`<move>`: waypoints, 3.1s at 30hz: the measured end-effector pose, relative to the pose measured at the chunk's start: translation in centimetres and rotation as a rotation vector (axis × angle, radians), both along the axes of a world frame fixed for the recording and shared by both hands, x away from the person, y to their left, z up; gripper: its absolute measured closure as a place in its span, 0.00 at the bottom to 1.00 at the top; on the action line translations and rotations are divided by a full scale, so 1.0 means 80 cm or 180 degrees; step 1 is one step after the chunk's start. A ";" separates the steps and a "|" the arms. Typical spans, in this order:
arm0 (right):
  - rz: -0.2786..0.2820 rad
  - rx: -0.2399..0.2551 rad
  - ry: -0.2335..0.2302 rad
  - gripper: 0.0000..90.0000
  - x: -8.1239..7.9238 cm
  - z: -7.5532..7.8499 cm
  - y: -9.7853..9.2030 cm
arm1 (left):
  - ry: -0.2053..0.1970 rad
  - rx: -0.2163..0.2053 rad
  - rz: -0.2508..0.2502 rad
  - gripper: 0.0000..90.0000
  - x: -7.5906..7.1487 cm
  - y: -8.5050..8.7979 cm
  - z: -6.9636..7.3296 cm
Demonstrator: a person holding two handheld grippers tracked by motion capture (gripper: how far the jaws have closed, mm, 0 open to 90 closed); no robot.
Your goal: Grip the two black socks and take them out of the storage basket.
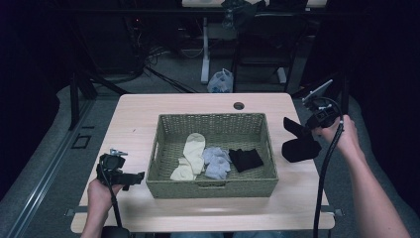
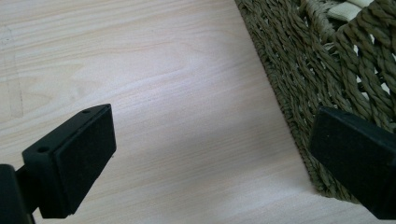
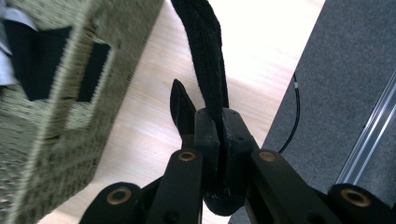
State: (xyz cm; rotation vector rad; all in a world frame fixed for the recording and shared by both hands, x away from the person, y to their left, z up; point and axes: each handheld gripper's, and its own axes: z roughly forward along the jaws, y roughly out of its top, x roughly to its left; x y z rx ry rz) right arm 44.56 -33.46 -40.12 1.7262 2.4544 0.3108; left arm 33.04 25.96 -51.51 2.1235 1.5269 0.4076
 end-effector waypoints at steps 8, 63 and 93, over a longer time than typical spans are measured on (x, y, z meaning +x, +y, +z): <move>-0.0087 -0.0064 0.0083 0.96 -0.002 -0.046 -0.006 | 0.0000 -0.0001 -0.0001 0.01 0.000 0.000 0.000; 0.0747 0.0246 -0.0309 0.00 -0.007 0.051 0.144 | -0.0012 -0.0016 0.0007 0.01 0.000 0.000 0.000; 0.0964 0.0201 0.0031 0.00 0.018 -0.044 0.241 | -0.0019 -0.0012 -0.0010 0.01 0.000 0.001 0.000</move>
